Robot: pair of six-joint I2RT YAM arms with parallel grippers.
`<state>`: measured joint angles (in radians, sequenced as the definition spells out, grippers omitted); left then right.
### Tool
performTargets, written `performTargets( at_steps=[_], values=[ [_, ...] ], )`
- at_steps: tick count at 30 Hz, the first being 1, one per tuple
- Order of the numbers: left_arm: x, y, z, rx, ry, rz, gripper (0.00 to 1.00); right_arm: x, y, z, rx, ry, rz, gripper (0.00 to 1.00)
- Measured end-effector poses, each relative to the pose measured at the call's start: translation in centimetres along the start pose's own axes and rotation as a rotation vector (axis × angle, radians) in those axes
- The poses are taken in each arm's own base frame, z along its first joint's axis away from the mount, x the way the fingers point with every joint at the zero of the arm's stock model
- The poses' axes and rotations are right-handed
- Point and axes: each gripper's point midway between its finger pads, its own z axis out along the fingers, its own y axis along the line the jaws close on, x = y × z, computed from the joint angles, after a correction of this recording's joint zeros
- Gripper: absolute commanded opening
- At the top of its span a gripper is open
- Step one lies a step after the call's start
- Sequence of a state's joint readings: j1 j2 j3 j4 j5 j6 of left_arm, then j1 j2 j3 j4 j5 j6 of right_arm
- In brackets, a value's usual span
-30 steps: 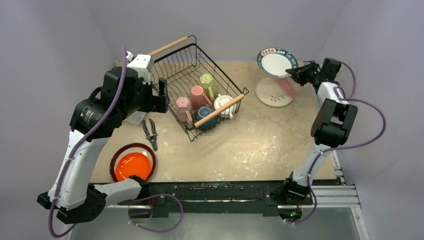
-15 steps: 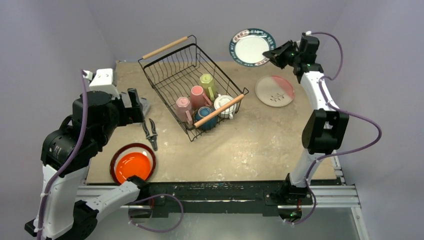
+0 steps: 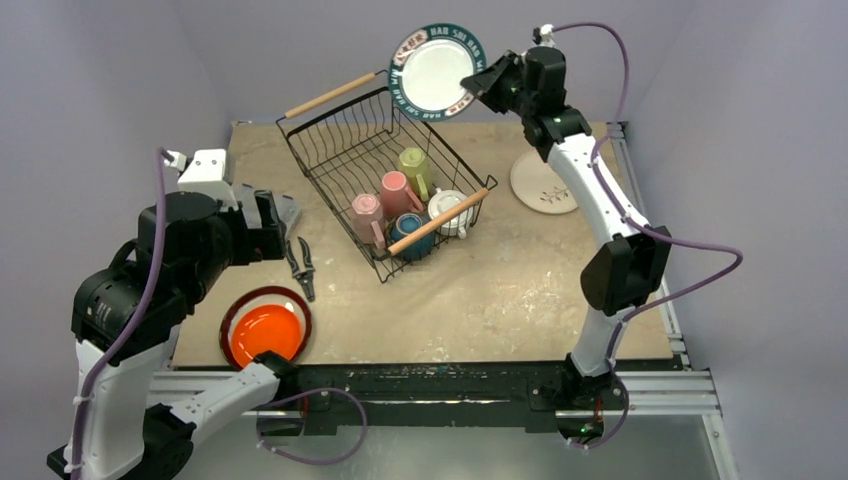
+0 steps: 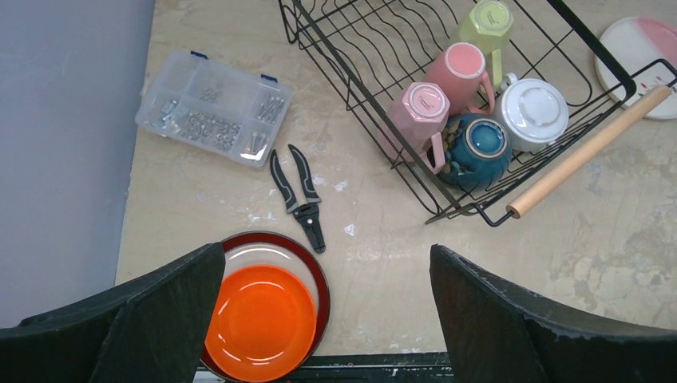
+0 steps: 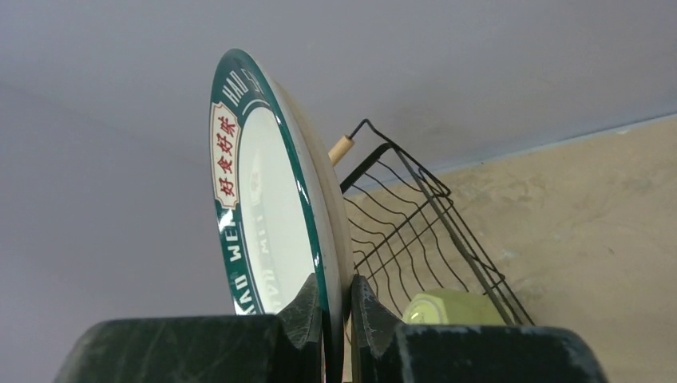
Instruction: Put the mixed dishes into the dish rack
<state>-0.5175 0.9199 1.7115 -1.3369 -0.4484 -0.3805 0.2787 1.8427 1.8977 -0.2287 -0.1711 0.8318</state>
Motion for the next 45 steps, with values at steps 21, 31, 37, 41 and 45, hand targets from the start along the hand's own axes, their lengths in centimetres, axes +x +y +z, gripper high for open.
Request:
performTargets(
  at_steps=[21,31,37,41,45],
  values=[
    [2.2,2.8,-5.0,0.043,-0.024,0.017,0.99,11.5,5.8,5.4,0.139,-0.059,-0.38,0.0],
    [2.7,3.2,-5.2,0.038,-0.009,0.04,0.99,14.5,4.5,7.0,0.255,-0.092,-0.545,0.0],
    [2.9,3.3,-5.3,0.038,-0.009,0.044,0.99,14.6,4.4,7.8,0.314,-0.144,-0.677,0.0],
    [3.1,3.5,-5.4,0.037,-0.009,0.046,0.99,15.2,3.9,8.4,0.337,-0.153,-0.778,0.0],
    [3.2,3.5,-5.4,0.036,-0.006,0.052,0.99,15.9,3.0,9.4,0.359,-0.159,-0.876,0.0]
  ],
)
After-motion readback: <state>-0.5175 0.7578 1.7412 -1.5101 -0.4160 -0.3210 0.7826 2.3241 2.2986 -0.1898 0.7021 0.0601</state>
